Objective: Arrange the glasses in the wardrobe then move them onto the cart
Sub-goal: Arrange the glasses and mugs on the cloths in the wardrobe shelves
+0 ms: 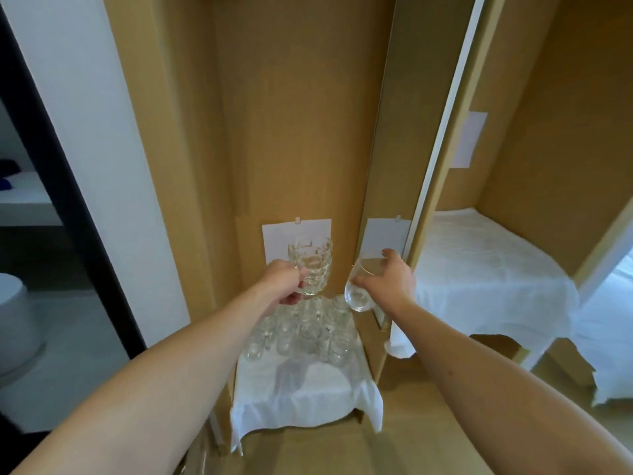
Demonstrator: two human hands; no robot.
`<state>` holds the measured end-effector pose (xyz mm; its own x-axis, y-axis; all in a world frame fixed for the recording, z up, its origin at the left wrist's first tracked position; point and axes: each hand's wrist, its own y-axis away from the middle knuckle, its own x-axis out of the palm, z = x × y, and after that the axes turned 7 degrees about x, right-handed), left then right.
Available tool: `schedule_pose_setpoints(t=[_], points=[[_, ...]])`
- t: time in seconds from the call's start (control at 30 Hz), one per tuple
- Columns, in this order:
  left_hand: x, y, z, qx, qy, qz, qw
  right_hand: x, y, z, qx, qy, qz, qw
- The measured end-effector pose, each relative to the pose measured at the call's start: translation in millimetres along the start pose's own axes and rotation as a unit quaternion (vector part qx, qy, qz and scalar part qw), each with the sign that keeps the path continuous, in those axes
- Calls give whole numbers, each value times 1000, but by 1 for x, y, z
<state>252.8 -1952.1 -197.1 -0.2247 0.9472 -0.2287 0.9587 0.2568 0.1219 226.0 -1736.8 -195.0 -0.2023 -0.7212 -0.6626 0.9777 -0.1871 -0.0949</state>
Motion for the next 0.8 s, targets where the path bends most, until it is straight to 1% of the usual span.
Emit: schedule_pose_setpoints(t=[0.3, 0.53, 0.67, 0.8], points=[[99, 21, -36, 6, -34, 17, 999, -99, -20, -65, 14, 15, -14, 1000], [199, 51, -63, -3, -18, 27, 999, -181, -44, -130, 23, 9, -2, 1000], [249, 60, -78, -9, -3, 28, 1000, -220, -56, -162, 29, -6, 4, 1000], [286, 56, -88, -7, -20, 20, 1000, -247, -72, -187, 35, -1, 5, 999]])
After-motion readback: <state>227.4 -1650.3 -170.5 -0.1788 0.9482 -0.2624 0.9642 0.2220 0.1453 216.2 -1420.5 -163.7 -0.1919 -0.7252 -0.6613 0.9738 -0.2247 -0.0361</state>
